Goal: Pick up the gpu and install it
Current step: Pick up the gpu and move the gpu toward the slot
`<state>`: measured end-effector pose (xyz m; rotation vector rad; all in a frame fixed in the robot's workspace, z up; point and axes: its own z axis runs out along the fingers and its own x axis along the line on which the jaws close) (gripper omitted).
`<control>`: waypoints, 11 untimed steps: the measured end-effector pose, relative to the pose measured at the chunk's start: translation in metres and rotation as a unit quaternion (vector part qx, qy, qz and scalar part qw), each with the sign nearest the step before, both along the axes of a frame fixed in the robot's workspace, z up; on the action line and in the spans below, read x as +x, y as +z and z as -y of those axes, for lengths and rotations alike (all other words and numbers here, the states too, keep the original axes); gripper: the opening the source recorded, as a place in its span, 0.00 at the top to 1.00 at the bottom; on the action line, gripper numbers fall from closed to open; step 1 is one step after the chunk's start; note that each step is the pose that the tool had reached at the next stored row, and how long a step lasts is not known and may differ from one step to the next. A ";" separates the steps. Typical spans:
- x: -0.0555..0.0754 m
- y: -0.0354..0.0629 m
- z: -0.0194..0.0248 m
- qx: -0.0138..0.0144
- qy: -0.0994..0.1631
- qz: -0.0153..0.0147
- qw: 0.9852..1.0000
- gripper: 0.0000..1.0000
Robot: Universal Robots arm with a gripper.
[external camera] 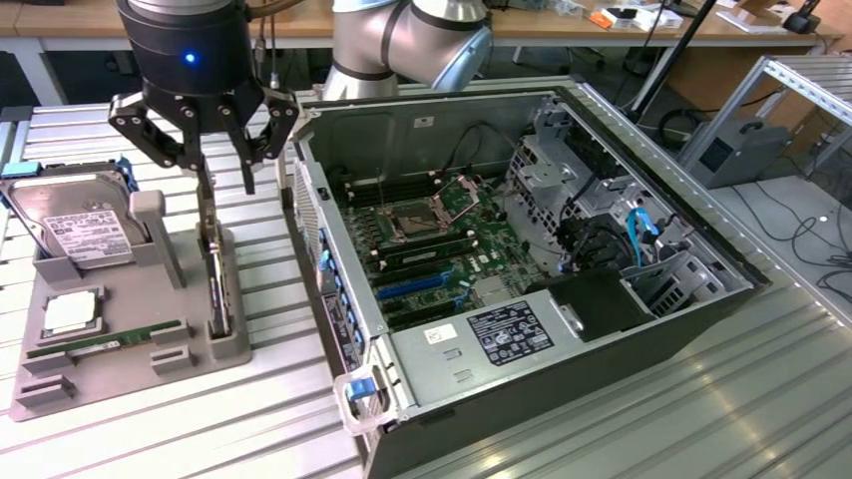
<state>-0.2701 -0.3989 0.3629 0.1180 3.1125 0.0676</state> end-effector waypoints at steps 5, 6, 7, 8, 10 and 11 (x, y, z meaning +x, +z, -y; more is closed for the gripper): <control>0.000 -0.0014 0.0000 0.000 0.000 0.000 1.000 0.58; 0.000 -0.0015 0.0000 0.000 0.000 0.000 1.000 0.58; 0.000 -0.0018 0.0000 0.000 0.000 0.000 1.000 0.58; 0.000 -0.0020 0.0000 0.000 0.000 0.000 1.000 0.58; 0.000 -0.0024 0.0000 0.000 0.000 0.000 1.000 0.58; 0.000 -0.0027 0.0000 0.000 0.000 0.000 1.000 0.58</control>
